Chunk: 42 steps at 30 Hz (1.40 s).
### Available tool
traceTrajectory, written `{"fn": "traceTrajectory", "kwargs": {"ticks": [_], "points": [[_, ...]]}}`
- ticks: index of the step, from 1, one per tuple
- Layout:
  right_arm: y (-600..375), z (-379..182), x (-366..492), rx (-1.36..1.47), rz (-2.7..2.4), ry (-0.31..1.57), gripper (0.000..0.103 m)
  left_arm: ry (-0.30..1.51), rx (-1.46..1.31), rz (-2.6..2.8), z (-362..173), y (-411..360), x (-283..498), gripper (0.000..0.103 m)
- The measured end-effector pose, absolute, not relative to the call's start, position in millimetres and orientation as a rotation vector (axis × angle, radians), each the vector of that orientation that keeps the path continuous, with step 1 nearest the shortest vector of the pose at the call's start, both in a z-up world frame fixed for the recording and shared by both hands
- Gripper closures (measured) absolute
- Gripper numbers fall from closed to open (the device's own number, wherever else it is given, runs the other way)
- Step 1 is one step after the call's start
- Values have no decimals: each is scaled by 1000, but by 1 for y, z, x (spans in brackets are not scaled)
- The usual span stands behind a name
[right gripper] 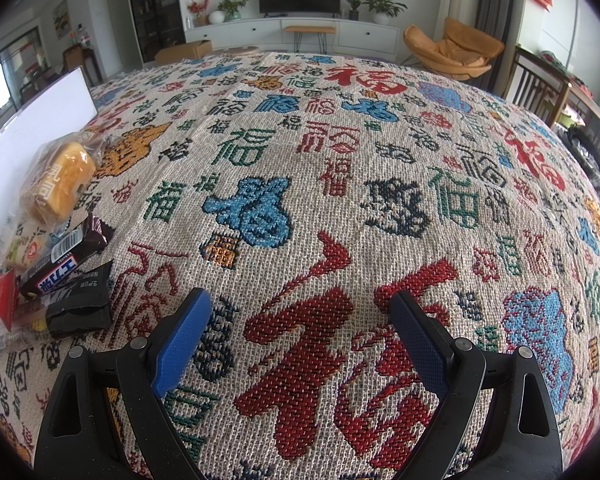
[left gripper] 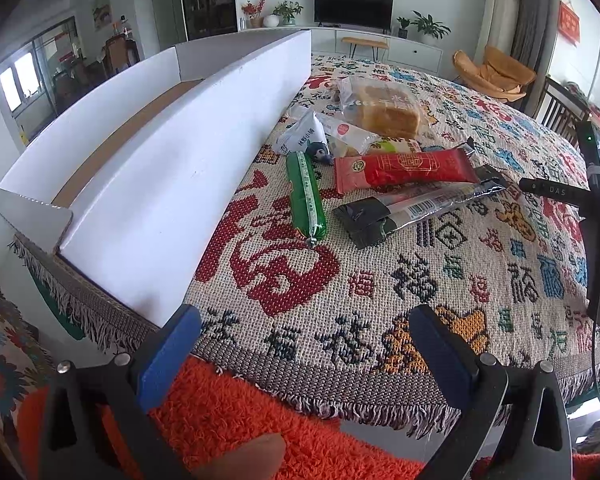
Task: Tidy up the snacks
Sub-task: 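Grasp the green sausage stick with the left tool while the right tool grasps the red snack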
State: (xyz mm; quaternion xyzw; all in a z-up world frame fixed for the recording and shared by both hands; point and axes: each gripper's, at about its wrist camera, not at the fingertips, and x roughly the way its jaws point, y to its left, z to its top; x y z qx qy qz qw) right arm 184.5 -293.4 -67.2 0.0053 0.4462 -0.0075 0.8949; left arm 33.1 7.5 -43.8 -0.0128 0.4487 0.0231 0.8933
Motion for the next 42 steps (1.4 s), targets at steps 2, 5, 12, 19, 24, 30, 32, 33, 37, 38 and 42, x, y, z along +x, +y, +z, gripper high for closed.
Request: {"fn": "traceTrajectory", "kwargs": {"ticks": [2, 5, 12, 19, 24, 30, 32, 33, 37, 38, 42], "points": [[-294, -67, 184, 11, -16, 925, 10, 923, -21, 46, -39, 10, 27, 0], [-294, -67, 184, 11, -16, 925, 10, 931, -29, -11, -34, 16, 17, 0], [-294, -67, 185, 11, -16, 925, 10, 1022, -122, -106, -38, 20, 31, 0], [-293, -67, 185, 11, -16, 925, 10, 1108, -199, -33, -41, 12, 107, 0], [-293, -67, 185, 11, -16, 925, 10, 1129, -298, 93, -65, 22, 141, 1], [-293, -67, 185, 11, -16, 925, 10, 1109, -258, 153, -73, 18, 161, 0], [-294, -68, 185, 11, -16, 925, 10, 1105, -238, 168, -75, 16, 162, 0], [-293, -67, 185, 11, -16, 925, 10, 1110, -192, 183, -77, 11, 161, 0], [-294, -68, 185, 11, -15, 925, 10, 1127, -121, 154, -78, 7, 163, 0], [-294, -67, 184, 11, -16, 925, 10, 1156, -122, 142, -77, 8, 166, 0], [-293, -67, 184, 10, -16, 925, 10, 1122, -172, 111, -69, 17, 164, 20]]}}
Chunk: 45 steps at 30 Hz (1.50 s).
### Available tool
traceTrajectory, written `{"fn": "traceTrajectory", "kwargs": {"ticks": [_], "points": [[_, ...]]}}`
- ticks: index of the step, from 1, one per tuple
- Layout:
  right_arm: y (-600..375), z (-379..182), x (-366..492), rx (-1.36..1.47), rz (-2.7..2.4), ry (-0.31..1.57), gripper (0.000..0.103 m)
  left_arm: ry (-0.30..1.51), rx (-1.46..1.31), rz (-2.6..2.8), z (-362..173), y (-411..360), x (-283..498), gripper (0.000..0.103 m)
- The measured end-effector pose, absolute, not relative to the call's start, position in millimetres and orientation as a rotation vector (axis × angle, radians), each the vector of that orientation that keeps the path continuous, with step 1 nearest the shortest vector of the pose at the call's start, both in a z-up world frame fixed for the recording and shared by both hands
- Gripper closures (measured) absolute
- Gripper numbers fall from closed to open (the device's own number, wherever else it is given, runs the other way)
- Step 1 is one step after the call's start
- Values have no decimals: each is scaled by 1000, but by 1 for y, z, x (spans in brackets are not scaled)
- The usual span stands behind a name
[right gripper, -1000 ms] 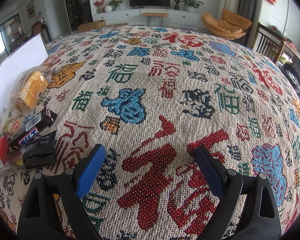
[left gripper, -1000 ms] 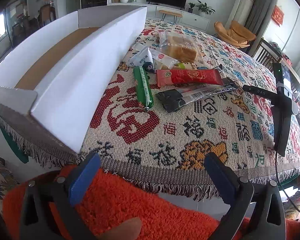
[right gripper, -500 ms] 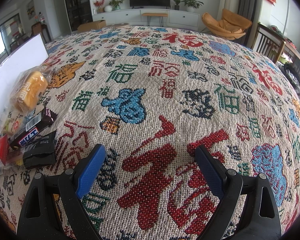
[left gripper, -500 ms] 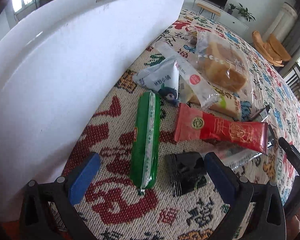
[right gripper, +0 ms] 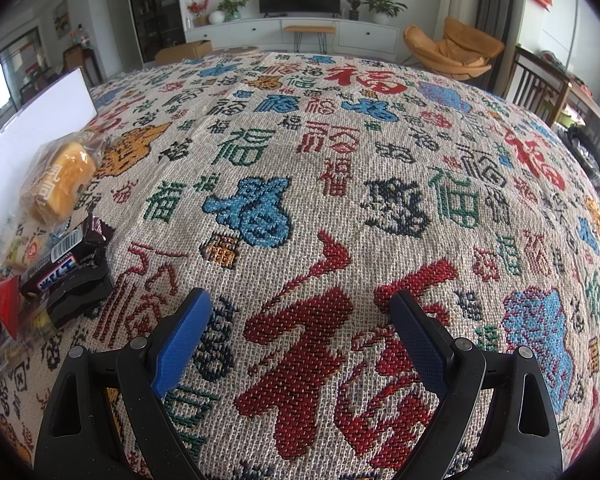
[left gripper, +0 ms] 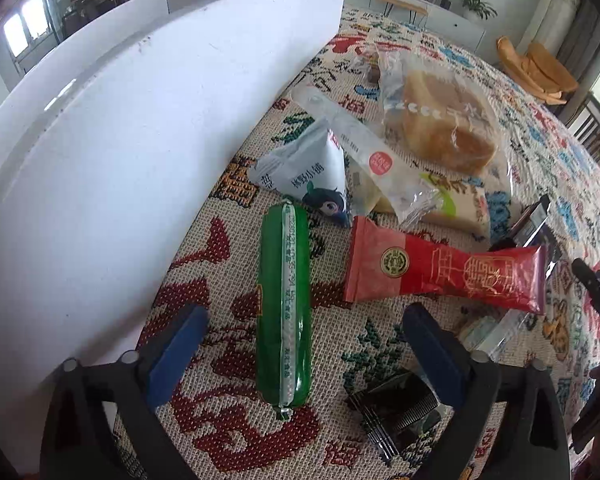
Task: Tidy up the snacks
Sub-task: 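Grasp the green sausage stick with the left tool while the right tool grasps the red snack, then carry both snacks into the white box and open both tools to drop them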
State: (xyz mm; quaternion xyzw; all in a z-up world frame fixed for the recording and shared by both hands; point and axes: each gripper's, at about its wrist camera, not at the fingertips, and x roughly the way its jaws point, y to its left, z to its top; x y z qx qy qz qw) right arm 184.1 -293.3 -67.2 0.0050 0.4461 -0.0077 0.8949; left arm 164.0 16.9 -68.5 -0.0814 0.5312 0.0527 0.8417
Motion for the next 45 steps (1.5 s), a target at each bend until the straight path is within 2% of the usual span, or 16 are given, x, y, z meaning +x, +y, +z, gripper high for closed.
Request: {"fn": "traceTrajectory", "kwargs": {"ticks": [1, 2, 4, 5, 12, 19, 20, 21, 22, 23, 24, 26, 28, 35, 39, 45], "points": [[-293, -68, 185, 11, -16, 925, 10, 1102, -166, 118, -66, 20, 163, 37], [-293, -68, 186, 11, -16, 925, 10, 1088, -157, 125, -65, 23, 163, 45], [-293, -68, 186, 10, -16, 925, 9, 1063, -169, 115, -64, 29, 158, 78], [-294, -68, 185, 15, -13, 925, 9, 1057, -196, 102, -63, 35, 155, 80], [-268, -33, 162, 33, 314, 872, 10, 1065, -246, 12, -63, 36, 117, 81], [-100, -5, 151, -400, 818, 983, 16, 1038, -260, -21, -51, 33, 95, 81], [-80, -12, 156, -491, 804, 1000, 32, 1031, -263, -23, -48, 34, 91, 81], [-64, -20, 162, -547, 818, 1042, 65, 1024, -268, -25, -44, 35, 86, 81], [-52, -28, 167, -583, 834, 1100, 81, 1016, -274, -28, -40, 37, 81, 81], [-42, -35, 170, -621, 836, 1136, 81, 1008, -280, -32, -35, 38, 76, 81], [-34, -39, 170, -670, 836, 1149, 74, 999, -284, -37, -31, 39, 71, 81], [-23, -45, 167, -753, 818, 1164, 73, 982, -295, -52, -21, 41, 64, 81], [-21, -44, 165, -773, 793, 1175, 87, 962, -320, -76, -9, 44, 58, 81], [-47, 38, 173, -523, 786, 1131, 97, 850, -423, -139, 50, 77, 57, 81], [-34, 56, 187, -573, 768, 1134, 93, 820, -412, -76, 66, 105, 58, 81], [-31, -8, 197, -607, 745, 1379, 81, 830, -411, -33, 56, 122, 43, 81]]}}
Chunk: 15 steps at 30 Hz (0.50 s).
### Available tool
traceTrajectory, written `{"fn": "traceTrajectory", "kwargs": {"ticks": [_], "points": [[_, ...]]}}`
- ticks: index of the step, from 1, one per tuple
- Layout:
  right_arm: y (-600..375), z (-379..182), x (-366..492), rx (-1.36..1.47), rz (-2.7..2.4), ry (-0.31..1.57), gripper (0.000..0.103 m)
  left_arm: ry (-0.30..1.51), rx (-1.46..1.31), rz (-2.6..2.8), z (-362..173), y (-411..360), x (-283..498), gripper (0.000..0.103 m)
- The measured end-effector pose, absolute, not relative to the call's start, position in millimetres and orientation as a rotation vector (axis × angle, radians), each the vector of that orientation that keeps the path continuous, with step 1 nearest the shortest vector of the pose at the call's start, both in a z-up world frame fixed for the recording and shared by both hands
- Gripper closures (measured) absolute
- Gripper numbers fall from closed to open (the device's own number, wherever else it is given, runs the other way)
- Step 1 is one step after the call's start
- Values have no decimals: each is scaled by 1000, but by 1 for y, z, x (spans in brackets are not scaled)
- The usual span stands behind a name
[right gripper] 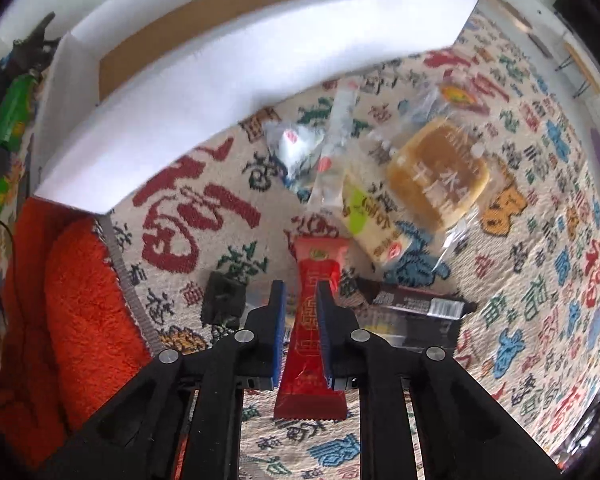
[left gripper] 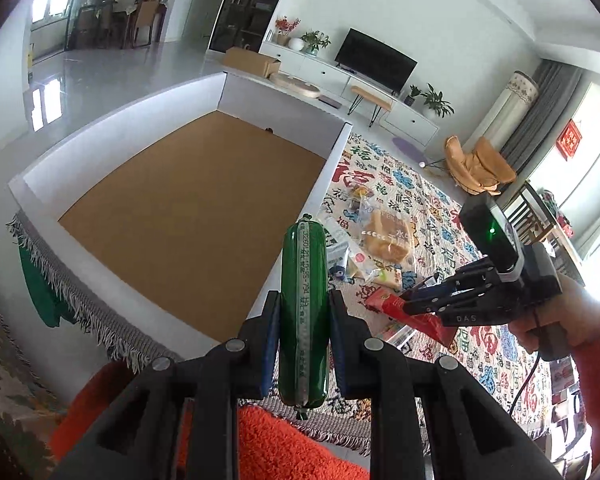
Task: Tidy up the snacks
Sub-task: 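Carry both snacks into the white box and open both tools to drop them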
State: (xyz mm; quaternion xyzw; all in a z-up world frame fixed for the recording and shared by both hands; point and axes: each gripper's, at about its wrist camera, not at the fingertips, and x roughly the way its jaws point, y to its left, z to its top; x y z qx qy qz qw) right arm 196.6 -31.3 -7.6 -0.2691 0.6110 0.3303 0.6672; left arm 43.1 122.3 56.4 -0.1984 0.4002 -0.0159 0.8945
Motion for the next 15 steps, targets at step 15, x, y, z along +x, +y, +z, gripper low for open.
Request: {"fn": "traceTrajectory", "kwargs": {"ticks": [15], "points": [[-28, 60, 204, -389, 778, 1238, 90, 855, -399, 21, 74, 168, 55, 81]]}}
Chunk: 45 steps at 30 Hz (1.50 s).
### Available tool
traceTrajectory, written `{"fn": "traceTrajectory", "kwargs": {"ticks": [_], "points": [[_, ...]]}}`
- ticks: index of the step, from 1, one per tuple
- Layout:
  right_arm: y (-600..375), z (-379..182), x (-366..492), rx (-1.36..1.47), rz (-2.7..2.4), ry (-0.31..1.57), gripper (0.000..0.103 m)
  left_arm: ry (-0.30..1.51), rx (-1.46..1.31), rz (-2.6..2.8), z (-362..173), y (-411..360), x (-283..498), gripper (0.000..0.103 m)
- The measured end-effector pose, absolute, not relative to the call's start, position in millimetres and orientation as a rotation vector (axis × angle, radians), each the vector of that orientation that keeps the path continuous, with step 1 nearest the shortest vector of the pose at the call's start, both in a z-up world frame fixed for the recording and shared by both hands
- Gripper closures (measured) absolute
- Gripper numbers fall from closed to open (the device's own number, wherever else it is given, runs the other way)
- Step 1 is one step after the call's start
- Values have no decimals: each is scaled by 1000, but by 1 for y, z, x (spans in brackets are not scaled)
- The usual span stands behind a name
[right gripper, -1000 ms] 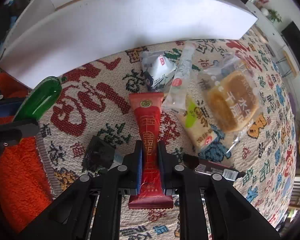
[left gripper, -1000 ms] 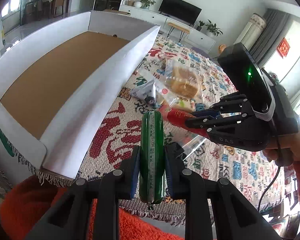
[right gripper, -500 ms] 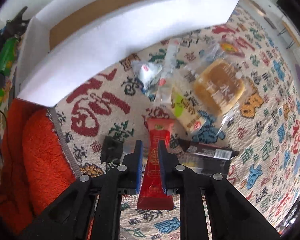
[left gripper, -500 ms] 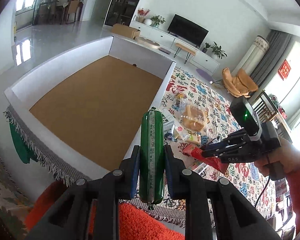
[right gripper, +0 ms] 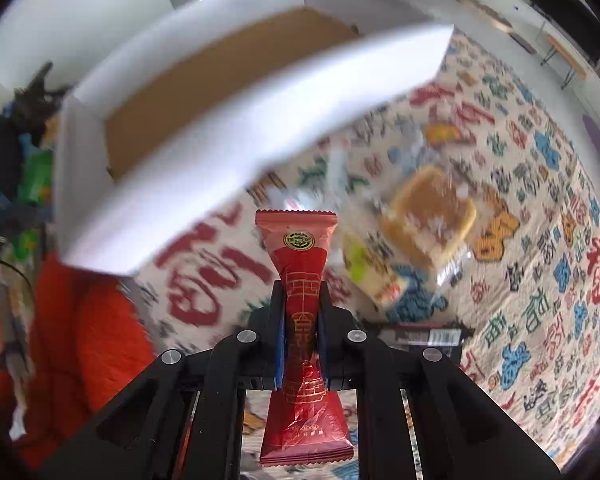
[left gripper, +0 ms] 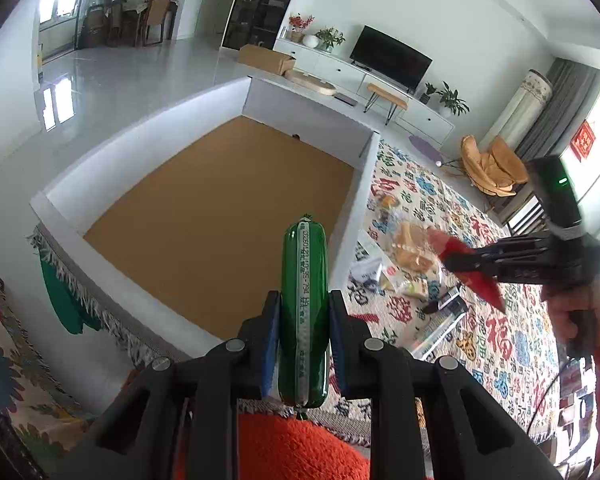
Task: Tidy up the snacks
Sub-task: 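Carry both snacks into the white box and open both tools to drop them, then grasp the clear tube pack with the left tool while the right tool grasps the black bar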
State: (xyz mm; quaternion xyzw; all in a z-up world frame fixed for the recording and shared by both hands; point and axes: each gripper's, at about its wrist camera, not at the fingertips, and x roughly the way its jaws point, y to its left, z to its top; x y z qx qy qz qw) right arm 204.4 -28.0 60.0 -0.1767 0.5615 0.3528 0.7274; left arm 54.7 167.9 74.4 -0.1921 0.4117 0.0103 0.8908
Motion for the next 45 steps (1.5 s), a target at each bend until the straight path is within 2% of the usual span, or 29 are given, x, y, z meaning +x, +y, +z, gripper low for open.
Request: {"fn": "traceTrajectory", "kwargs": {"ticks": [4, 7, 8, 9, 10, 11, 12, 13, 20, 23, 26, 28, 30, 32, 45], "points": [[21, 122, 204, -199, 894, 1152, 90, 888, -426, 62, 78, 196, 84, 81], [74, 133, 202, -137, 934, 1116, 89, 915, -385, 132, 81, 206, 98, 80], [88, 135, 204, -121, 936, 1108, 85, 914, -382, 158, 83, 210, 100, 78], [98, 136, 207, -105, 934, 1106, 82, 911, -381, 176, 85, 214, 102, 69], [108, 136, 208, -90, 934, 1104, 80, 907, -380, 193, 87, 218, 102, 54], [114, 136, 209, -78, 934, 1100, 78, 892, -378, 211, 92, 221, 101, 46], [119, 137, 209, -66, 933, 1094, 77, 871, -371, 229, 97, 223, 99, 32], [122, 140, 207, -61, 932, 1086, 77, 846, -361, 246, 102, 225, 97, 26], [100, 169, 198, -73, 954, 988, 74, 800, -321, 229, 119, 212, 92, 24], [82, 178, 197, -84, 941, 954, 68, 793, -288, 211, 122, 191, 90, 24], [63, 178, 195, -89, 934, 947, 67, 784, -242, 199, 124, 171, 85, 24], [49, 173, 193, -92, 924, 950, 65, 780, -220, 192, 125, 160, 84, 24], [37, 166, 192, -111, 903, 954, 57, 780, -204, 183, 124, 149, 83, 24], [26, 155, 191, -135, 885, 960, 54, 785, -189, 175, 123, 139, 83, 24], [-39, 102, 204, -117, 778, 1051, 54, 819, -133, 138, 117, 111, 85, 24]]}}
